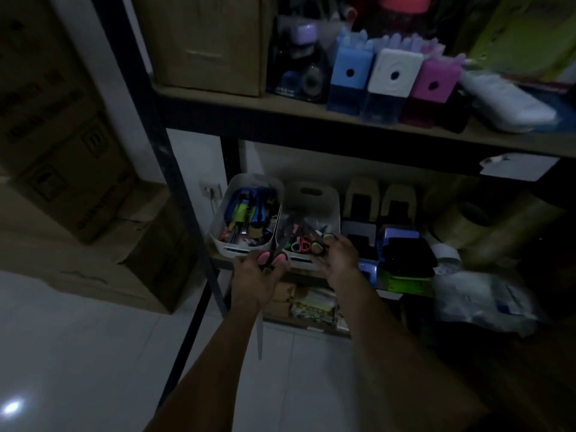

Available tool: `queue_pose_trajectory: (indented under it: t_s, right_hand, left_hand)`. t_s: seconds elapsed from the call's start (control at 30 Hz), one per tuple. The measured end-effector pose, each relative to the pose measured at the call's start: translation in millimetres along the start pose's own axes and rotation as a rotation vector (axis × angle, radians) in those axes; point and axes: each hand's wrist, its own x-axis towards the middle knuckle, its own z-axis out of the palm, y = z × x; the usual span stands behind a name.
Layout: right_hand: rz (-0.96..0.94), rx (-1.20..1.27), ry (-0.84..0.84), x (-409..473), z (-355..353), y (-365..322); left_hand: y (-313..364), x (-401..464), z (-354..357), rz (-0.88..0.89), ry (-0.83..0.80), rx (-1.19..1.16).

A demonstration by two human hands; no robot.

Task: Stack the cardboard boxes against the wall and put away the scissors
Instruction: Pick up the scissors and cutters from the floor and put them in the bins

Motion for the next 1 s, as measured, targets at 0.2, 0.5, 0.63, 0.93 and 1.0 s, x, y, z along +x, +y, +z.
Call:
queue_pose_trajectory:
  t_s: [0.2, 0.5, 0.63, 0.93, 1.0]
  right_hand:
    - [0.040, 0.016, 0.008, 42, 21, -18]
    - [0.025, -0.137, 0.042, 65, 12, -13]
    - [-0.018, -0.150, -0.023, 67, 4, -9]
    - [-0.030, -0.215, -0.091, 59, 1, -13]
    - [-0.090, -0.304, -0.163, 51, -1, -13]
  left_hand:
    - [-21, 67, 38, -0.024, -0.008, -0.016]
    - [50, 72, 51, -0.043, 0.026, 0.274]
    - [62, 83, 62, -0.015, 0.071, 0.391]
    - [54, 86, 62, -0.005, 0.202, 0.068]
    - [58, 84, 54, -0.110, 0.202, -0.047]
